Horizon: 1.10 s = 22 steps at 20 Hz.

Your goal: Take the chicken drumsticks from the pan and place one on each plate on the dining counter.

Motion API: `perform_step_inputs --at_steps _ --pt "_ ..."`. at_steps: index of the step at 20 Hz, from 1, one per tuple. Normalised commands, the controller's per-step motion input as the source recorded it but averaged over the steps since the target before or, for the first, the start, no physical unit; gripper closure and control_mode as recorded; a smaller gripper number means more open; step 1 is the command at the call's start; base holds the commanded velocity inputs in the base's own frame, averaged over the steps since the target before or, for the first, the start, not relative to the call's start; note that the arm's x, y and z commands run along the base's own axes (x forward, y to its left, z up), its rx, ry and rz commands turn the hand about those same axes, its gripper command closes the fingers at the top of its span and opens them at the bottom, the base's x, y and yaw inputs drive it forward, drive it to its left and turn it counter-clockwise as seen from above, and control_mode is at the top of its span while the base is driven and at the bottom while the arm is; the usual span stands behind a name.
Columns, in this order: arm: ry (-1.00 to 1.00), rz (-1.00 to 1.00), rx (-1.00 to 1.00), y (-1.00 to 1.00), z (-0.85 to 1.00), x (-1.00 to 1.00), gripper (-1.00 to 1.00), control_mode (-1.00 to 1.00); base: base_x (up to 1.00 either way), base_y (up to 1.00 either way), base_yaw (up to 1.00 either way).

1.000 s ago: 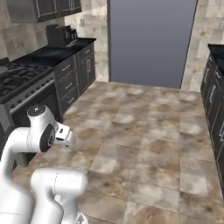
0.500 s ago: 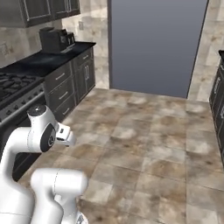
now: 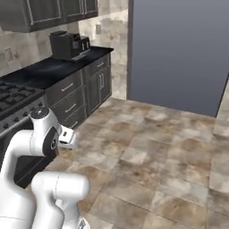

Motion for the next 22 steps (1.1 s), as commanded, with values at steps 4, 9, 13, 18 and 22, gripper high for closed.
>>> perform_step_inputs --at_steps 4,9,13,18,22 --pt "0.00 0.00 0.00 0.00 0.00 0.00 -1.00 1.00 0.92 0.04 0.50" --pt "0.00 0.00 0.00 0.00 0.00 0.00 -1.00 1.00 0.87 0.01 0.56" --pt "0.00 0.00 0.00 0.00 0.00 0.00 -1.00 1.00 0.84 0.00 0.60" --pt "0.00 0.00 0.00 0.00 0.00 0.00 -1.00 1.00 0.79 0.00 0.64" --pt "0.00 0.00 0.00 0.00 0.00 0.00 -1.00 1.00 0.89 0.00 0.57"
